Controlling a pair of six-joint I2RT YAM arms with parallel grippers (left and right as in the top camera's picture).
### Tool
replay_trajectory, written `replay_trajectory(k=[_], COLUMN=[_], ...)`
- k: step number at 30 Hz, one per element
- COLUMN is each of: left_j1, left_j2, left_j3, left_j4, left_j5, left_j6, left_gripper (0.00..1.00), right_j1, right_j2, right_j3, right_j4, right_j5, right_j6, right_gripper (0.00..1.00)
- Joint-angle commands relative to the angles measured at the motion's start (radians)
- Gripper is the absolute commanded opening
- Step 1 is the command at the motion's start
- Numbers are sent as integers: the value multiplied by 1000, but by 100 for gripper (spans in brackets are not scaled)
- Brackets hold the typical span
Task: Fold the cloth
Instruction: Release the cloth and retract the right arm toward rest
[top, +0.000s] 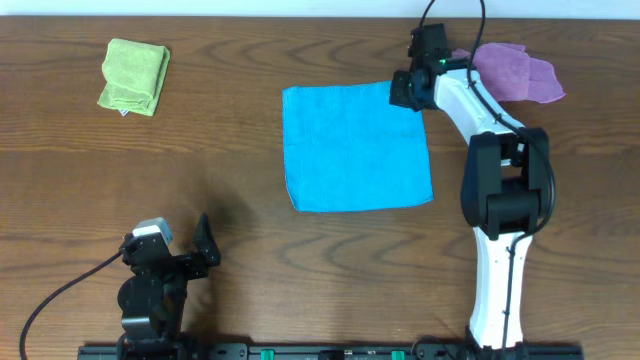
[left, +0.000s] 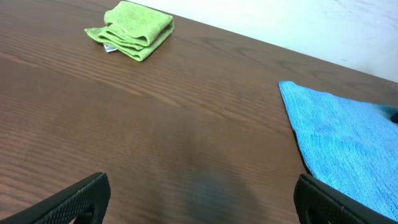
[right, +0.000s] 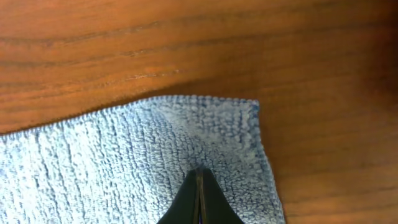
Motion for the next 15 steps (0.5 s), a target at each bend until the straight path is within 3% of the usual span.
replay_trajectory(k=[1,7,15], left_j1=[-4,-4,-4], left_j2=[-5,-5,-5], left_j3=[-21,-21,-21], left_j4=[-7,-7,-7], left_j5=[-10,-11,-11], left_j6=[-11,-11,-11], left_gripper=[95,95,95], right_j1=[2,24,87], right_j2=[-38,-279,-656], right_j3=[62,102,101], right_j4=[-53,-175,-534], right_j5=[-26,30,130], right_j6=[-34,-59,-152], right_gripper=[1,2,2])
